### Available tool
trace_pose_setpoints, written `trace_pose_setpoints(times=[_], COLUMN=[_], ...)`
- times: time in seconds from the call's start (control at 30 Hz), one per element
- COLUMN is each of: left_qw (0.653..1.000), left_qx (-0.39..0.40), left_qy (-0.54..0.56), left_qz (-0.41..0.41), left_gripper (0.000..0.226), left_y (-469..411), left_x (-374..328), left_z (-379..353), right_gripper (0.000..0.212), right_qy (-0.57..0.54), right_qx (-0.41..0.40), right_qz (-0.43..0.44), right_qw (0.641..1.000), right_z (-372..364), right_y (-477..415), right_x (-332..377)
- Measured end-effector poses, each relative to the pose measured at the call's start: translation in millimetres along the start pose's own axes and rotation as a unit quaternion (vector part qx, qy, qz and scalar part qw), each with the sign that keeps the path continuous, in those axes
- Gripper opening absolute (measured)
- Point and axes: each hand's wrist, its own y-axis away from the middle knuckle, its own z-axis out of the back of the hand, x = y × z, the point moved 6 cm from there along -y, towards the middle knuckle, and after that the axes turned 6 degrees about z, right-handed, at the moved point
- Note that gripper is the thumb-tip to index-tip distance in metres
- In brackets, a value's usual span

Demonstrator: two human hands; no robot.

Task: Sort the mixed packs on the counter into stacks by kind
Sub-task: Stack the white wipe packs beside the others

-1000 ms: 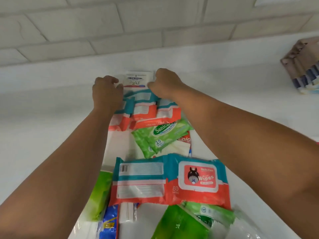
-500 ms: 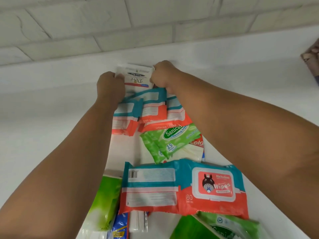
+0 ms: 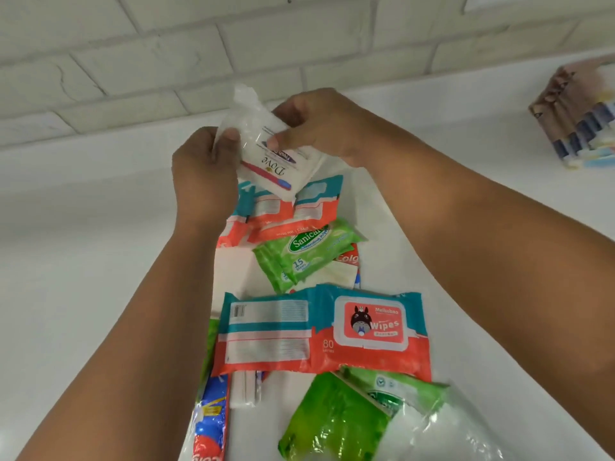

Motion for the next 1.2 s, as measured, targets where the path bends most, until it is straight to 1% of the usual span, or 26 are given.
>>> trace_pose_setpoints(times=[0.07, 0.1, 0.13, 0.2, 0.27, 0.3, 0.37, 0.43, 0.47, 0.53, 0.6, 0.63, 0.7, 0.73, 0.77, 0.83, 0.9, 0.93, 1.0, 1.07, 1.13, 1.2], left_qw=[1.0, 0.999, 0.998, 0.995, 0.991, 0.987, 0.977, 0.963, 0.958, 0.948, 0.93, 0.913, 0.875, 0.866, 0.866, 0.876, 0.896, 0.913, 0.958, 0.987, 0.994, 0.995], left_qx=[0.019, 0.032, 0.044, 0.056, 0.061, 0.076, 0.135, 0.195, 0.214, 0.234, 0.236, 0.228, 0.212, 0.207, 0.205, 0.201, 0.185, 0.167, 0.114, 0.073, 0.062, 0.065], left_qy=[0.01, 0.017, 0.033, 0.077, 0.115, 0.132, 0.151, 0.157, 0.155, 0.174, 0.24, 0.286, 0.367, 0.382, 0.38, 0.36, 0.325, 0.297, 0.202, 0.101, 0.028, -0.022], left_qz=[-0.014, -0.017, -0.013, 0.008, 0.038, 0.05, 0.068, 0.102, 0.114, 0.125, 0.149, 0.178, 0.234, 0.246, 0.251, 0.25, 0.24, 0.226, 0.171, 0.106, 0.08, 0.077], left_gripper=[0.02, 0.019, 0.018, 0.02, 0.029, 0.035, 0.049, 0.055, 0.052, 0.043, 0.035, 0.033, 0.029, 0.026, 0.025, 0.026, 0.028, 0.027, 0.03, 0.033, 0.033, 0.035], left_y=[18, 29, 39, 58, 77, 88, 113, 141, 154, 179, 198, 207, 220, 224, 229, 237, 247, 250, 254, 256, 256, 255], left_x=[-16, -25, -32, -43, -48, -51, -56, -61, -63, -72, -82, -87, -95, -98, -102, -106, -109, -109, -113, -121, -124, -122], left_z=[-7, -12, -18, -28, -38, -44, -62, -80, -88, -103, -117, -124, -138, -145, -151, -164, -177, -183, -189, -194, -203, -215], right_gripper=[0.035, 0.034, 0.034, 0.034, 0.032, 0.032, 0.031, 0.025, 0.024, 0.028, 0.035, 0.034, 0.023, 0.023, 0.025, 0.028, 0.032, 0.032, 0.028, 0.019, 0.007, 0.025], right_qy=[0.037, 0.046, 0.047, 0.055, 0.05, 0.029, -0.06, -0.169, -0.211, -0.26, -0.293, -0.31, -0.327, -0.327, -0.323, -0.296, -0.271, -0.263, -0.243, -0.206, -0.149, -0.08], right_qx=[0.06, 0.077, 0.084, 0.071, 0.04, 0.019, -0.045, -0.118, -0.144, -0.177, -0.202, -0.215, -0.241, -0.249, -0.252, -0.248, -0.234, -0.225, -0.217, -0.229, -0.257, -0.28], right_qz=[0.003, 0.001, -0.001, -0.003, -0.006, -0.009, -0.019, -0.039, -0.049, -0.067, -0.08, -0.085, -0.099, -0.105, -0.111, -0.12, -0.116, -0.111, -0.103, -0.112, -0.129, -0.157], right_qw=[0.998, 0.996, 0.995, 0.996, 0.998, 0.999, 0.997, 0.978, 0.966, 0.947, 0.931, 0.922, 0.908, 0.906, 0.905, 0.915, 0.926, 0.932, 0.94, 0.945, 0.946, 0.944], right_z=[5, 9, 14, 26, 40, 48, 65, 82, 89, 101, 113, 119, 134, 141, 146, 154, 159, 161, 165, 172, 182, 194], right_y=[21, 33, 45, 69, 95, 109, 136, 163, 177, 202, 227, 239, 265, 277, 289, 310, 328, 335, 346, 353, 357, 357], right_x=[9, 12, 15, 19, 20, 20, 15, 7, 3, -6, -14, -18, -28, -32, -37, -43, -47, -48, -50, -52, -55, -63])
